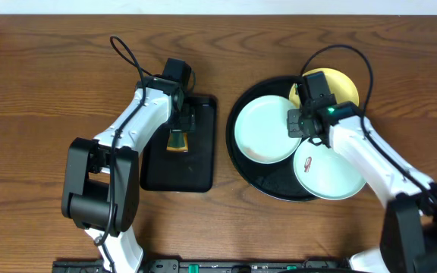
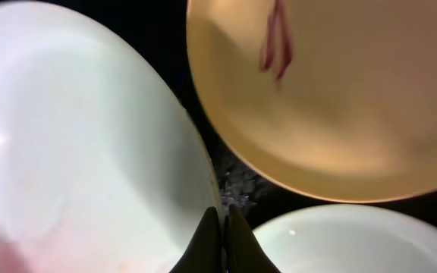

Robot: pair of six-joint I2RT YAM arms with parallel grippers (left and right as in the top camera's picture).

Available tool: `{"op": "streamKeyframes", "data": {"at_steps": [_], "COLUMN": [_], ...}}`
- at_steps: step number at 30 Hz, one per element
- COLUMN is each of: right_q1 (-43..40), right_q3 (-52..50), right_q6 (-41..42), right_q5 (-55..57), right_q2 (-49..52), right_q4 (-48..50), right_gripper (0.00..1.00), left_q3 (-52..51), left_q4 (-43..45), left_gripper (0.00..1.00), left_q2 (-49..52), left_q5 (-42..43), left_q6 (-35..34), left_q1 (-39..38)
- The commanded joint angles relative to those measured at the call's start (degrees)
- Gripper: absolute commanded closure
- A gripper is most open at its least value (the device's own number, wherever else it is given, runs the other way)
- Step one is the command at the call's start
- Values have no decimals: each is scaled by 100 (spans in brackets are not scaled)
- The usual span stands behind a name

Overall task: Clean dirty plates on tray and stack at the side
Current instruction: 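Grip the scrubbed light green plate rim with right gripper and lift it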

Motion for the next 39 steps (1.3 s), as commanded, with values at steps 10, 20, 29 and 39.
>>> {"op": "streamKeyframes", "data": {"at_steps": [10,20,29,39], "right_q1": [310,1882,2905,3303], "right_q3": [120,120,120,116], "right_q6": [-581,-1316,-1495,-1394], "right_q5": [1683,4398,7125,7580], "right_q2": [-1198,-1547,-1545,-1545], "right_q4": [-61,208,911,1003], "right_gripper": [99,99,99,99], "left_q3": [50,50,50,50], "left_q4": [-17,-17,-17,-17], "left_gripper": [11,11,11,10], "left_q2": [-111,-111,-111,-111], "left_q5": [15,15,15,15], "left_q6": [-26,-26,-26,-26], "left_q1": [20,20,20,20]}}
